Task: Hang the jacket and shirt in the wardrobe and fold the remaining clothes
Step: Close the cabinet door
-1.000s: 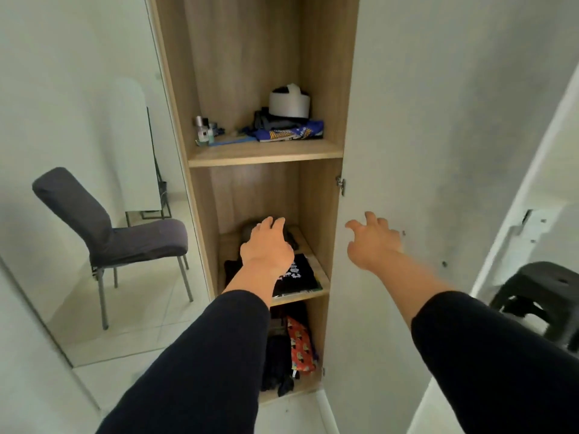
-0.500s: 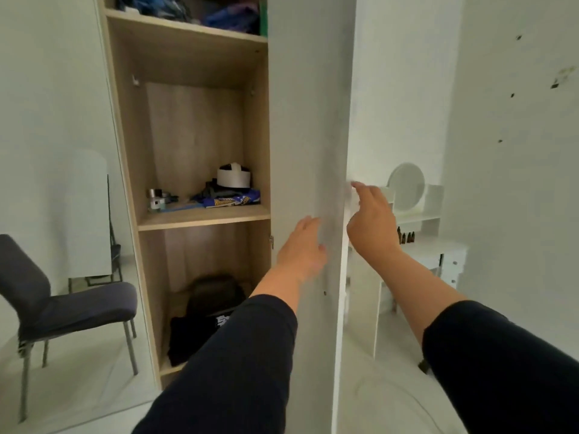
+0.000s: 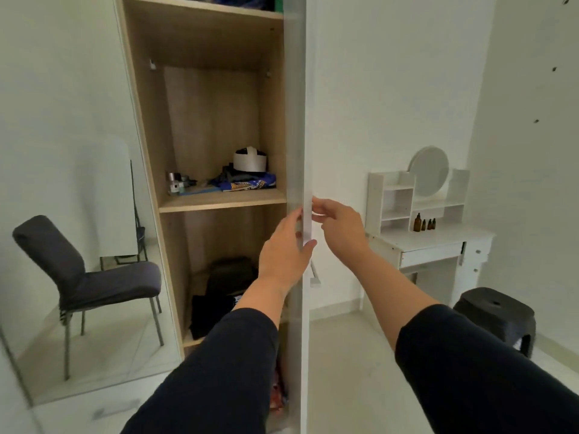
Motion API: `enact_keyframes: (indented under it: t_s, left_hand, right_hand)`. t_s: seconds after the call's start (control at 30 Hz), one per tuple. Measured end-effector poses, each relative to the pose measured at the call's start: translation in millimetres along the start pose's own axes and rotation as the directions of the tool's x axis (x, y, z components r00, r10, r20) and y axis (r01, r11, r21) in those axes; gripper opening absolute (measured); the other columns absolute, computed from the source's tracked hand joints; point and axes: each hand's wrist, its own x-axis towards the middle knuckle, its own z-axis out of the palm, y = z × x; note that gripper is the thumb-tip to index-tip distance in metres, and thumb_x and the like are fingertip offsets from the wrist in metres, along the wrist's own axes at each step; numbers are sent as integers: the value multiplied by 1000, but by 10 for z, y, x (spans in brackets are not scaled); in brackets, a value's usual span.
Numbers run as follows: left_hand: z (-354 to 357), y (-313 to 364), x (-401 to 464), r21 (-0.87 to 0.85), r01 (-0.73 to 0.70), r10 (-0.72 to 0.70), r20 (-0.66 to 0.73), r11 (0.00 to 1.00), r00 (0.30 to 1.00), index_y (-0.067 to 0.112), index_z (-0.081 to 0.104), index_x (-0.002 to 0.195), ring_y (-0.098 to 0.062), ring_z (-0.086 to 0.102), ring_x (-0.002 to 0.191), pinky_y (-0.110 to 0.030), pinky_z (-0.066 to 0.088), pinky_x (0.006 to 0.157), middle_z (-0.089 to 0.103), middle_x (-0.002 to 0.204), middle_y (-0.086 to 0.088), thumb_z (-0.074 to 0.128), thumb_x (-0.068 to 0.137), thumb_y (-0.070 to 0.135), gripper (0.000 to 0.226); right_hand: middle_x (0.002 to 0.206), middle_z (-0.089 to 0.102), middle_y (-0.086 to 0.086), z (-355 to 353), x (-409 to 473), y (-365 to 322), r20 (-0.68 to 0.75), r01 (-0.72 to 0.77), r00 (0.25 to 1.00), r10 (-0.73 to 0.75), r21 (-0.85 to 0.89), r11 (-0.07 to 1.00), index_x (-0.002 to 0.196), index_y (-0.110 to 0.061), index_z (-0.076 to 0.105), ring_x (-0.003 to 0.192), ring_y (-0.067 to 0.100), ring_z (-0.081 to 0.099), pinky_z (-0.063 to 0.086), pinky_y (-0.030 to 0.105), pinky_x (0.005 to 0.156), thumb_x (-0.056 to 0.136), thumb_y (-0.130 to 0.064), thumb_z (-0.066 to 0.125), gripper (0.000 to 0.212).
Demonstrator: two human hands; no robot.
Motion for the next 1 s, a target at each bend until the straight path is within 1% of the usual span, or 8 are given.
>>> enact_keyframes:
  t_s: [0.07,0.2,0.33,0.53,0.6,0.67,0.77,1.0]
  left_hand:
    - [-221,-177,-69,9,34,-33,-86,999,996,32,39,138,-9,62,107,-35,52,94,55,133,11,59,92,25,51]
    - [-655,-586,-119,39,96,-85,-209,995,974,31,46,132,-7,64,97,-27,53,87,62,120,12,55,95,25,39]
    - [-1078,-1093,-11,62,167,-146,-254,984,956,32,45,132,-8,63,98,-25,53,84,63,117,12,54,95,24,39]
    - [-1696,-1855,351,43,181,-169,-203,982,964,29,42,139,-9,59,107,-20,46,88,61,120,9,48,97,17,44]
    - [-1855,-2118,497,37,193,-187,-129,980,974,30,36,143,-9,57,111,-21,45,92,59,124,8,48,96,13,51]
    - [-1986,-2375,641,125,218,-213,-53,968,976,31,25,149,-13,50,125,-32,44,103,49,139,6,49,94,10,63]
    - [-2165,-2697,863,378,217,-223,-27,900,974,25,9,153,-17,26,142,-43,37,110,10,159,7,50,91,8,76]
    - [-2348,-3270,1273,533,345,-397,-18,773,918,19,-4,152,-20,-4,148,-50,15,118,-23,157,7,50,90,7,84]
  right_hand:
    - [130,61,-2,253,-21,-38,47,60,997,-59,-18,998,133,-20,56,113,14,62,41,3,83,93,5,37,50]
    - [135,57,-3,855,24,-140,148,185,973,-178,-35,982,138,-25,49,114,11,61,46,12,92,94,5,39,55]
    - [128,61,-1,1532,195,-193,236,300,939,-250,-204,932,145,-40,32,86,8,61,40,2,69,97,-4,41,61]
    - [109,56,-5,2461,439,-368,342,399,891,-298,-277,874,149,-43,11,93,17,61,49,22,84,93,2,44,80]
    - [129,53,1,2727,563,-446,357,484,861,-363,-354,800,152,-33,11,106,21,56,44,28,95,90,4,46,81]
    - [158,20,-4,2966,715,-458,380,546,835,-399,-484,683,153,-28,7,141,21,29,21,37,116,88,2,47,82]
    - [160,-17,-5,3294,933,-421,446,551,833,-327,-619,560,153,-23,-6,148,16,-11,-8,48,116,89,-4,46,85]
    - [153,-36,-2,3950,1335,-310,473,476,864,-172,-656,585,150,-16,-19,146,18,-19,-6,48,117,88,-5,47,91]
